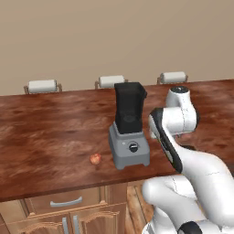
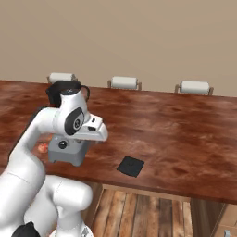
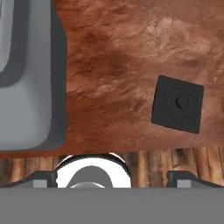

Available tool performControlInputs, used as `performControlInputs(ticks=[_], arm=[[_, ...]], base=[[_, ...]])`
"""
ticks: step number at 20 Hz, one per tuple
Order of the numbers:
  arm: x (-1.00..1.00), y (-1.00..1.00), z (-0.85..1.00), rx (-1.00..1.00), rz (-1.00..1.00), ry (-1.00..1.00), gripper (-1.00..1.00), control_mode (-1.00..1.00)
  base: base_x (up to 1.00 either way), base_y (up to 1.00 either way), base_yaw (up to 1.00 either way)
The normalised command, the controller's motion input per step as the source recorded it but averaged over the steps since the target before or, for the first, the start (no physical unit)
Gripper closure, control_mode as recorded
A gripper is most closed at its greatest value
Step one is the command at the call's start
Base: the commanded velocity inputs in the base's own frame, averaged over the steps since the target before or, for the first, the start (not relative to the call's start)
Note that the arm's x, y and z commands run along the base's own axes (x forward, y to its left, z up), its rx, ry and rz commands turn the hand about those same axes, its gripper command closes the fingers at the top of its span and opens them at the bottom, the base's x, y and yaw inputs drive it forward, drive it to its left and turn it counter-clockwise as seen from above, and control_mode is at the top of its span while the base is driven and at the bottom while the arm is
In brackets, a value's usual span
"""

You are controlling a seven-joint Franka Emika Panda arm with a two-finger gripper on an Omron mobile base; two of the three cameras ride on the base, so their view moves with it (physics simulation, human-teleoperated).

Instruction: Open the blender lid, put the peach in the blender, close the lid, and start the blender.

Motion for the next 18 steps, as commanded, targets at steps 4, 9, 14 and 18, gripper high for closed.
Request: performControlInputs(ticks=[4,9,14,18], arm=[[-0.43,0.87,0.13,-0.08,0.13,0.0,-1.0,-1.0],[-0.33,0.96,0.04,-0.1,0.14,0.0,-1.0,-1.0],[-0.16,1.0,0.0,-0.13,0.17,0.01,-1.0,-1.0],[-0.02,1.0,0.0,-0.14,0.19,0.06,-1.0,-1.0]], base=[[0.0,0.0,0.0],[0.0,0.0,0.0],[0.0,0.0,0.0],[0.0,0.0,0.0]])
